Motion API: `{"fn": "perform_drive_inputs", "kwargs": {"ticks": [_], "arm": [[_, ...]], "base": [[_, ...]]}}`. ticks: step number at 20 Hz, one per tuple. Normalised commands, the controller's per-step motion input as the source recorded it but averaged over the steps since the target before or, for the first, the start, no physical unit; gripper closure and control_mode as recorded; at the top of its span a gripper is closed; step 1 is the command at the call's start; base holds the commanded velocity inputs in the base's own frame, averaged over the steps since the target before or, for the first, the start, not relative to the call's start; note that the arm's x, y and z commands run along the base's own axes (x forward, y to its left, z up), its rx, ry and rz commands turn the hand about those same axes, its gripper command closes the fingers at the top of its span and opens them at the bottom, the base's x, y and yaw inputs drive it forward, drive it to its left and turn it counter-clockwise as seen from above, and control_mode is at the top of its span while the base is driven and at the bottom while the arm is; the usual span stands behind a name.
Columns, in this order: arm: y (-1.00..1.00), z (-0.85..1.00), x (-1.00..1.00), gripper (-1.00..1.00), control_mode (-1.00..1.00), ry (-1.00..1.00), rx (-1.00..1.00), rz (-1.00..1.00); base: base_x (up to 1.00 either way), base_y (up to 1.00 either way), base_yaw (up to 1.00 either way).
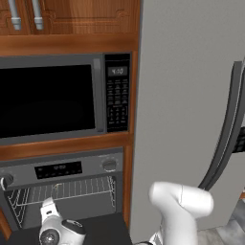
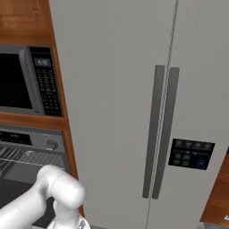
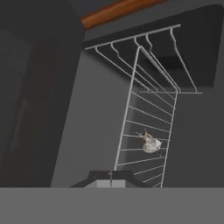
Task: Take the fish from the oven and place it on the plate on the counter.
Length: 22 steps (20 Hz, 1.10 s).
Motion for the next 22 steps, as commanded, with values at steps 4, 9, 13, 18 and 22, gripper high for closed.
{"fn": "perform_drive_inputs", "kwargs": {"ticks": [4,9,13,18,22], "arm": [[0.32,-0.5,0.15,-1.0,-1.0,-0.06,0.0,-0.15],[0.34,-0.54,0.35,-1.0,-1.0,-0.06,0.0,-0.19],[0.0,-0.79,0.23,-1.0,-1.0,-0.11,0.02,-0.2],[0.0,-0.76,0.32,-1.0,-1.0,-0.14,0.02,-0.19],[0.06,-0.55,0.5,-1.0,-1.0,-0.22,0.0,-0.14]], "base": [[0.0,0.0,0.0],[0.0,0.0,0.0],[0.0,0.0,0.0],[0.0,0.0,0.0],[0.0,0.0,0.0]]}}
